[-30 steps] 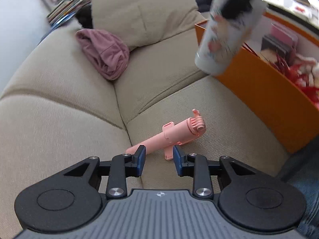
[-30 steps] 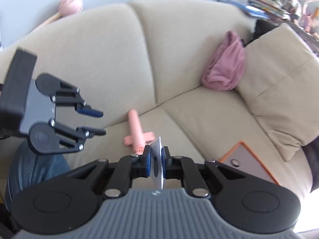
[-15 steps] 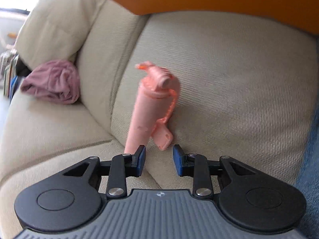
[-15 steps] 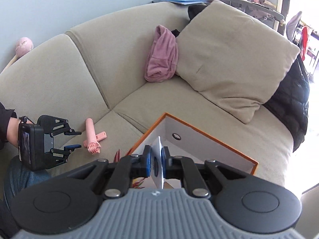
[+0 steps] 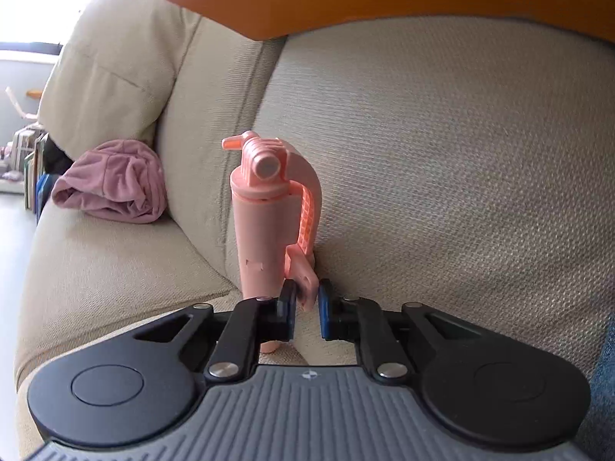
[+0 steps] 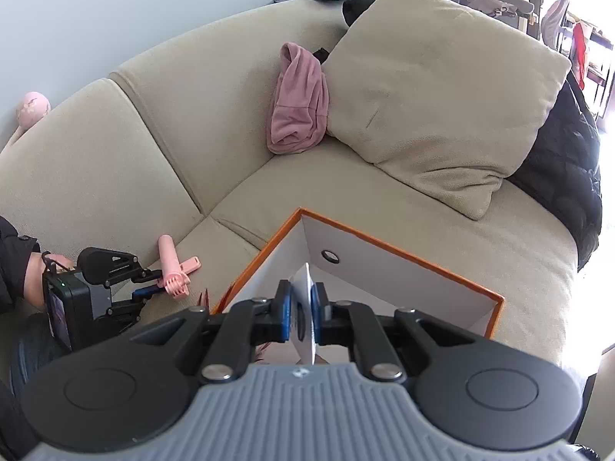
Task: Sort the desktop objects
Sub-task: 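Carry the white tube into the box with right while left grasps the pink selfie stick, then release the white tube in the box with the right gripper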
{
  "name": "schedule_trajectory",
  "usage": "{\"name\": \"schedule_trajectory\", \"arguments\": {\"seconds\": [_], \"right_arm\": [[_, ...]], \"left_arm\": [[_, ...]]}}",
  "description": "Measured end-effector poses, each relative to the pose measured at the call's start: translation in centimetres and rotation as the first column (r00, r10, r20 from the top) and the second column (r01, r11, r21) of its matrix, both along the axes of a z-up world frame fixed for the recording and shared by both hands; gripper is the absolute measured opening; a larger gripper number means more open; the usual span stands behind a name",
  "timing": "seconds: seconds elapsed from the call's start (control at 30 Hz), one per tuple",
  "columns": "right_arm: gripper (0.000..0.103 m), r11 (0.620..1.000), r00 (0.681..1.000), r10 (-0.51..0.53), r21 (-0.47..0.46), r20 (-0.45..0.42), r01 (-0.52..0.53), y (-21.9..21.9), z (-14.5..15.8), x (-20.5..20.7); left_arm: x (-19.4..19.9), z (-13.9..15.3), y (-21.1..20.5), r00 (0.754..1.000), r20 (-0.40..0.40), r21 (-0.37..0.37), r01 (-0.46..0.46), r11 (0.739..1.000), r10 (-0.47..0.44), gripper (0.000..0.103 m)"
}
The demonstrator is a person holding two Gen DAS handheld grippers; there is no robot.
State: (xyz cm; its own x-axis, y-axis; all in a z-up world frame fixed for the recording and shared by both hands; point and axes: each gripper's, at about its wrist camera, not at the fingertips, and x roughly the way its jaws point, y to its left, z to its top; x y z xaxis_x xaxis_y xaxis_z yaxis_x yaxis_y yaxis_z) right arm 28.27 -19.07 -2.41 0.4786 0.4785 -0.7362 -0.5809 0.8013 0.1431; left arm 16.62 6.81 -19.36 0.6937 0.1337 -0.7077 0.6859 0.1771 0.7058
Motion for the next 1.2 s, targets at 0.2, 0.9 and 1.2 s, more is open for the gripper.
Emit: {"name": "schedule_trajectory", "arguments": {"seconds": [0.2,0.9,1.2], "right_arm": [[0.011,1.0,1.0,-0.003,0.03,-0.014,0.004,-0.1,-0.3,0.0],[0.011,0.962,0.944,0.159,-0.167,-0.289,-0.214,6.5,-6.5,2.4],[0.012,0.85,0.883,0.404,-0.258,-0.24,-0.46,9.0,-6.7,-0.4]], "left_arm": [[0.4,4.5,-0.7,0.996,-0.053,-0.104,-0.08,0.991,0.075,0.007],[2.5,7.3,-0.6,0.987,-0.135,-0.201,-0.111,0.973,0.085,0.009],[4.1,7.2,-0.7,0.986,-0.149,-0.244,-0.111,0.963,0.076,0.015]]}}
